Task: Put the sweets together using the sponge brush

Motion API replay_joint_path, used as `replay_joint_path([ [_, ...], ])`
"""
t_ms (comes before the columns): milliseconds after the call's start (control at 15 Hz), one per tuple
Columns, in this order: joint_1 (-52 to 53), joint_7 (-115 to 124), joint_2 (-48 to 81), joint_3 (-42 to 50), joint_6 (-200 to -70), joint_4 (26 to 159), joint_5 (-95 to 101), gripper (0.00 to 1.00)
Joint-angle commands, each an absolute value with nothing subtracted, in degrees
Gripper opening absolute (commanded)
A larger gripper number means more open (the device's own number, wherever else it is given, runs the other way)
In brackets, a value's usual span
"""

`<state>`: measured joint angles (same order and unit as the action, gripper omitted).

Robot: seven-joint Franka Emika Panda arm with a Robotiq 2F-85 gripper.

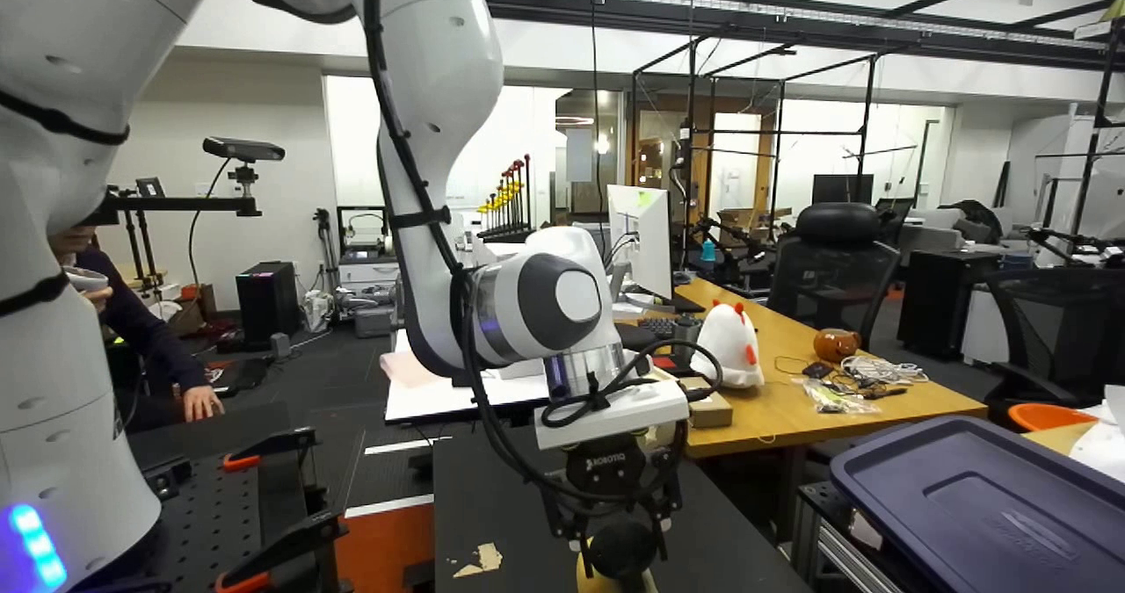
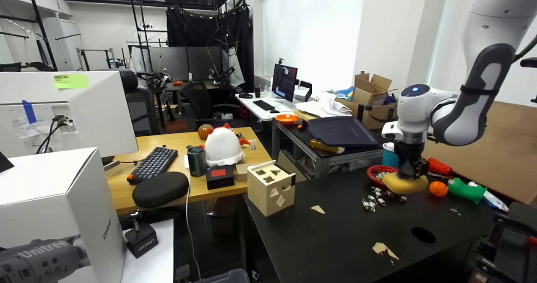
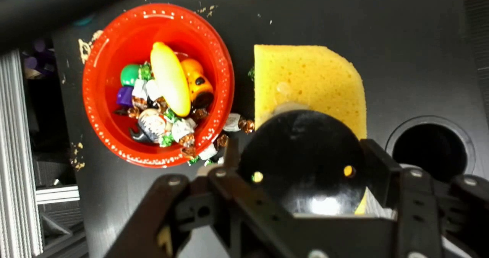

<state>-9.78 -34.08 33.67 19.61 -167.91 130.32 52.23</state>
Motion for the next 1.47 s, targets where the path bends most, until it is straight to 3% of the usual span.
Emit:
replay_joint_path([
  [0,-13.1,-33.6,28.0,20.1,-168.3,134.7,58.0,0.52],
  [667,-17.6,-43.1,36.4,21.8,-180.6,128.8,70.1,0.52],
  [1400,-24.0,-54.1,46.6,18.6,-175.7,119.7,74.7,0.52],
])
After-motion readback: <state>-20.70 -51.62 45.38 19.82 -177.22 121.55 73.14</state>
